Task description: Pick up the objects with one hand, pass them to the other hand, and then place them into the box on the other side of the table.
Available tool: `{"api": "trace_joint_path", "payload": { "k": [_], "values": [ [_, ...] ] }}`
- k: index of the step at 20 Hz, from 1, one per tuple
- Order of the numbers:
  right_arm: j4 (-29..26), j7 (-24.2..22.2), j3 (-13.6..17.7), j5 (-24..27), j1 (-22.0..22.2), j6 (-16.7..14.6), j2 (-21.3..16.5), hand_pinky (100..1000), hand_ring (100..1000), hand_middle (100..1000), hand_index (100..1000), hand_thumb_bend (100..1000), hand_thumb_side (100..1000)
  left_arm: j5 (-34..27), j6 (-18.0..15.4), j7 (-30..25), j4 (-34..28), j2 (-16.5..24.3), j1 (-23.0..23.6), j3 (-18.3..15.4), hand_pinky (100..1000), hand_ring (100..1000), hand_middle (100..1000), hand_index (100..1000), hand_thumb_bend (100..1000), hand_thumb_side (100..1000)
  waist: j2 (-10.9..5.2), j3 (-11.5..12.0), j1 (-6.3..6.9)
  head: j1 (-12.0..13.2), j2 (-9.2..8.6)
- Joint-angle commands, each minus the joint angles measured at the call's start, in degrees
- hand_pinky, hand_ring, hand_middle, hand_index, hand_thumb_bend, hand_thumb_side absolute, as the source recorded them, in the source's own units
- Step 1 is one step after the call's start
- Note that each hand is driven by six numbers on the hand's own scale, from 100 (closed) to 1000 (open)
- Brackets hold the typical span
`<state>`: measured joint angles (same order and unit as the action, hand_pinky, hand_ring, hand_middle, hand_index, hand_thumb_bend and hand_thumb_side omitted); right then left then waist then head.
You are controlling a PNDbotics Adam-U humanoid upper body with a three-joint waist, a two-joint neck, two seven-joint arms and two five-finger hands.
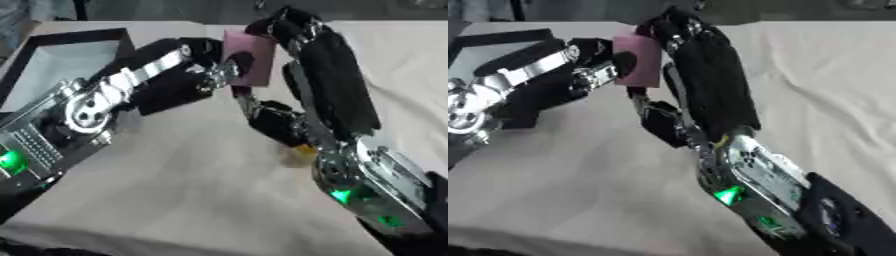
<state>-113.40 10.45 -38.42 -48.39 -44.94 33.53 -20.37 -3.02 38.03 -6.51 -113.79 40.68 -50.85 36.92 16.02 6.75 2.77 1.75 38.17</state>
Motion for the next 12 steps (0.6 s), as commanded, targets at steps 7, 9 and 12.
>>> {"api": "trace_joint_path", "payload": {
  "k": [7,9,12],
  "values": [
    [-1.2,1.1,0.3,1.5,-1.2,-1.5,-0.3,725,645,536,450,100,100,-2.0,0.0,-0.3,-0.8,-0.3,-1.0,0.1,1000,871,761,827,216,938,-0.31,-0.1,0.77,0.1,-0.30],
    [-1.2,1.5,0.4,1.7,-1.2,-1.6,-0.3,723,644,536,450,100,100,-2.6,0.2,0.0,-0.8,-0.2,-0.8,0.2,1000,870,760,822,208,928,-0.34,-0.1,0.78,0.1,-0.34],
    [-1.2,2.0,0.4,2.3,-1.2,-2.0,-0.3,722,644,537,450,100,100,-3.4,0.5,0.9,-0.8,-0.2,-0.6,0.1,1000,859,742,781,171,901,-0.34,-0.1,0.77,0.1,-0.41]
  ]
}}
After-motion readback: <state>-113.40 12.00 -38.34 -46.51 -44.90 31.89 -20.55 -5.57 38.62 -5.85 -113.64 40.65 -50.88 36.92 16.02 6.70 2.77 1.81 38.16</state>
